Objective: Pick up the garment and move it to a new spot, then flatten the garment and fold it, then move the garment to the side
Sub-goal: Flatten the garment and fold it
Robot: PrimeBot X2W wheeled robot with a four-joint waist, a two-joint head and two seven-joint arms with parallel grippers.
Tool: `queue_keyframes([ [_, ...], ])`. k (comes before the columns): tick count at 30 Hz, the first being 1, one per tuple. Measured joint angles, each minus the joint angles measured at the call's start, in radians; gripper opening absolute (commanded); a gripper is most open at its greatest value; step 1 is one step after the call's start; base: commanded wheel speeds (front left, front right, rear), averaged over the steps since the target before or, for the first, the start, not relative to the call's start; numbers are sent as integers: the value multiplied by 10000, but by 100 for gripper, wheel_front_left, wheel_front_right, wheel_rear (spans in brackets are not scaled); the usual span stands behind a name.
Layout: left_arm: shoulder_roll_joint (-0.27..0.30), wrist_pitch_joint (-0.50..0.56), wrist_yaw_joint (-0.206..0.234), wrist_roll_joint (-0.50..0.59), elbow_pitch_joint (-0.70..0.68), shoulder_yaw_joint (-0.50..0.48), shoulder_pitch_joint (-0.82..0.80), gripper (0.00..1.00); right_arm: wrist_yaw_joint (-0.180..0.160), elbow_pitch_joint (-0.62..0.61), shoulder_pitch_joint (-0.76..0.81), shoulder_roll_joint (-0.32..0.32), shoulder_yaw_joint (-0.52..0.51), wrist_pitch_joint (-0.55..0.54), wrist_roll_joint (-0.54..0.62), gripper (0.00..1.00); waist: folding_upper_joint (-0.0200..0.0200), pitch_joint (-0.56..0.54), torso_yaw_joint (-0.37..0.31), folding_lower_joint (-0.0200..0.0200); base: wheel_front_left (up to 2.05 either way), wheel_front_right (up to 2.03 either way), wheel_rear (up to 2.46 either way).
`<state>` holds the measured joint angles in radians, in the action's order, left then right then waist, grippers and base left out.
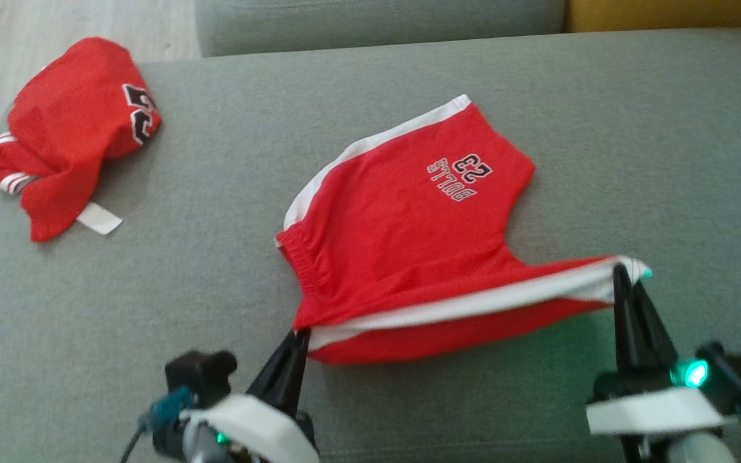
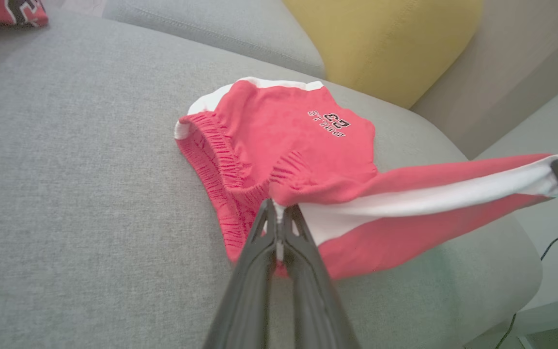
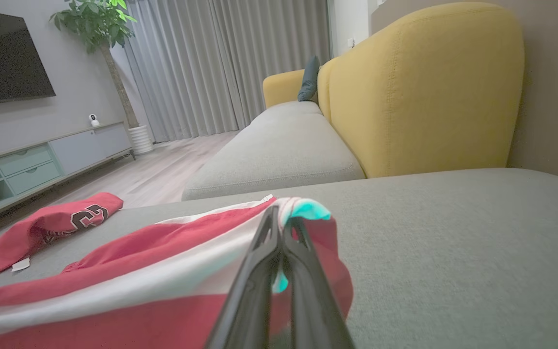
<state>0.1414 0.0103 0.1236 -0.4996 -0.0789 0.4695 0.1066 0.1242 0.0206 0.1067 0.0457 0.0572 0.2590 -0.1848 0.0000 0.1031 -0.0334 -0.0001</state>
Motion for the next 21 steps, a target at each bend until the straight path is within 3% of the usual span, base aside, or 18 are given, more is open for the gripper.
queue_keyframes([
  [13, -665, 1229, -19, -840, 2771, -261, -3567, 0, 0, 3409, -4453, 848, 462, -337, 12, 0, 0, 779, 691, 0, 0, 0, 0],
  [21, -943, 1273, -4, -1016, 4773, -196, -6070, 0, 0, 6606, -7646, 1051, 1035, -345, 15, 0, 0, 1692, 1171, 2, 0, 0, 0],
])
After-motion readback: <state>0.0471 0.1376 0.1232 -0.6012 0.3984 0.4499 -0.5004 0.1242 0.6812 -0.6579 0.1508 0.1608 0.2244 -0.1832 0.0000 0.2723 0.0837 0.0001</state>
